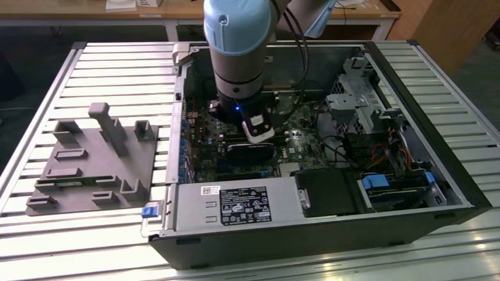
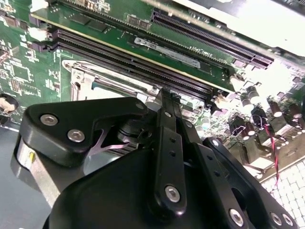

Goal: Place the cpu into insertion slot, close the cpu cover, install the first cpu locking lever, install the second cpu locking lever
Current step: 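Install the second cpu locking lever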

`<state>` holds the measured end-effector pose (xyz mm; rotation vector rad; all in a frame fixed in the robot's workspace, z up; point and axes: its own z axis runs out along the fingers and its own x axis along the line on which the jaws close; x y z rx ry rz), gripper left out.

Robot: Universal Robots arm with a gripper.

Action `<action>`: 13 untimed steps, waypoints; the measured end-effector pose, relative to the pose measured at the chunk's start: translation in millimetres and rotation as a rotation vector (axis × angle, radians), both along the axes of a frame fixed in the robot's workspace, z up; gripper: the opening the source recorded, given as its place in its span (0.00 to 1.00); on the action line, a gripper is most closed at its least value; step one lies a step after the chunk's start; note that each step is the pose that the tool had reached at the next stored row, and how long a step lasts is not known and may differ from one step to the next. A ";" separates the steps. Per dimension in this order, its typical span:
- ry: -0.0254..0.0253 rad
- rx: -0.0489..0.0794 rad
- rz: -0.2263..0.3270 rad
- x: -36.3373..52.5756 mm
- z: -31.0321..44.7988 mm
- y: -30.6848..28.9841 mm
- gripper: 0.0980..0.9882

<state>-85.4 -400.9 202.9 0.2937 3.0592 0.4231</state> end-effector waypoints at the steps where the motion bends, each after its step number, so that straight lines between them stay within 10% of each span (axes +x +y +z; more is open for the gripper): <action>1: 0.0000 0.004 0.000 0.0 -1.0 0.0 0.01; 13: 0.0001 0.026 0.001 -3.4 -10.7 0.0 0.01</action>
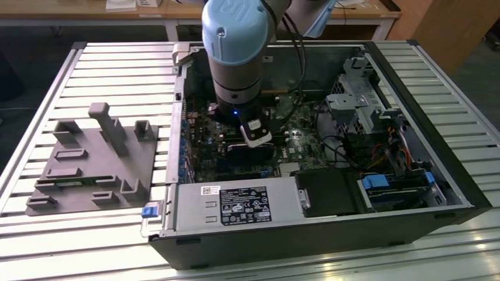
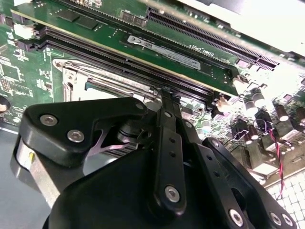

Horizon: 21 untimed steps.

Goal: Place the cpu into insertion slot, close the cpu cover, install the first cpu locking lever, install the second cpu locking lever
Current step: 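Install the second cpu locking lever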

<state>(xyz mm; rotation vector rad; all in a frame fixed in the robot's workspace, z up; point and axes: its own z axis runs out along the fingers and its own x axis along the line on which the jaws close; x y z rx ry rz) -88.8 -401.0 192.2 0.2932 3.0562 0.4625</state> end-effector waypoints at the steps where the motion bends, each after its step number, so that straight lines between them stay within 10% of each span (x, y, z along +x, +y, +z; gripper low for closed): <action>1: 0.0000 0.000 0.000 -0.5 -0.3 0.0 0.01; 21: -0.0004 0.000 0.000 -3.5 0.4 0.0 0.01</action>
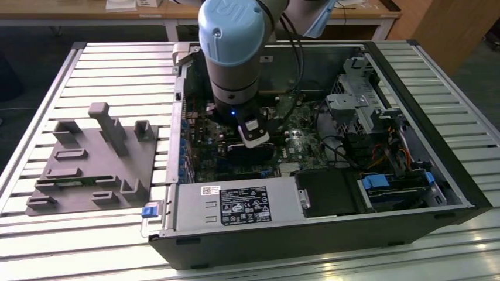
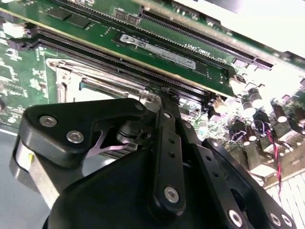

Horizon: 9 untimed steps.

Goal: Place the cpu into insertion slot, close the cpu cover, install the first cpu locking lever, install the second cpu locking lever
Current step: 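Install the second cpu locking lever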

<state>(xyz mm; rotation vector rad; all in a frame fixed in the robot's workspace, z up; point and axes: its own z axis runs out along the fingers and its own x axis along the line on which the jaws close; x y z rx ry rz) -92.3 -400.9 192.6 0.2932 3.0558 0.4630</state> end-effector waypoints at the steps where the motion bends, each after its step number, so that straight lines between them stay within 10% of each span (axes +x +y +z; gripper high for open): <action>1: 0.0003 0.000 0.000 0.0 3.1 0.0 0.01; 9: -0.0003 0.000 0.000 0.0 27.2 0.0 0.01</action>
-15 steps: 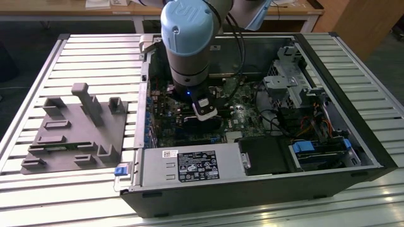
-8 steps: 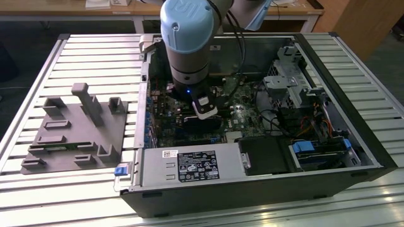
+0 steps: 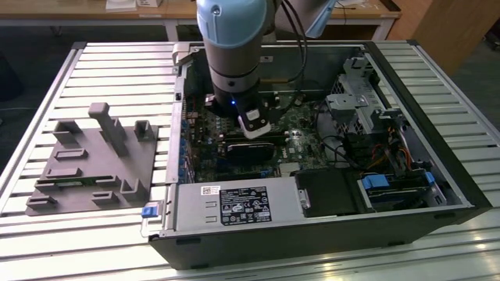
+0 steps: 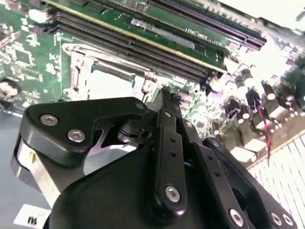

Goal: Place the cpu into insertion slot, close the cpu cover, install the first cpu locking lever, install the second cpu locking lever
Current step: 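Install the second cpu locking lever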

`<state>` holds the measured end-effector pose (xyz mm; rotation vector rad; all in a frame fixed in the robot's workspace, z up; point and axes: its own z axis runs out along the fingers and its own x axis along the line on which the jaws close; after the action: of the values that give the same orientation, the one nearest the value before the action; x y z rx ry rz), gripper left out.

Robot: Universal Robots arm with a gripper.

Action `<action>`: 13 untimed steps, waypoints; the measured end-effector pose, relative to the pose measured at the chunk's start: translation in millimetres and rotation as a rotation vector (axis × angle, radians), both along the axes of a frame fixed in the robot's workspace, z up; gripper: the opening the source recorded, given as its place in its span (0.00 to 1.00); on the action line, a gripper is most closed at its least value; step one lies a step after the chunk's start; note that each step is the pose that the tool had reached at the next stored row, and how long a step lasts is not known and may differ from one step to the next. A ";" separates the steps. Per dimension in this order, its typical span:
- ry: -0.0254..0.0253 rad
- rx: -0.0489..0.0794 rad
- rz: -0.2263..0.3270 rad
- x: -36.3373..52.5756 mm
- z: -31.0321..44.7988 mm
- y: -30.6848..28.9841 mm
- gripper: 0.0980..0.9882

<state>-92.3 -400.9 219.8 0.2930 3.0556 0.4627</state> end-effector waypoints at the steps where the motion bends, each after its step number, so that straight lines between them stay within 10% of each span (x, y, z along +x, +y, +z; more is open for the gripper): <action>1: 0.0001 0.000 0.000 0.0 2.5 0.0 0.01; 5: 0.0000 -0.002 0.000 0.0 12.1 0.0 0.01; 13: 0.0001 -0.047 -0.009 5.9 13.8 0.0 0.01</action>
<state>-86.4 -400.9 233.5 0.3044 3.0589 0.3900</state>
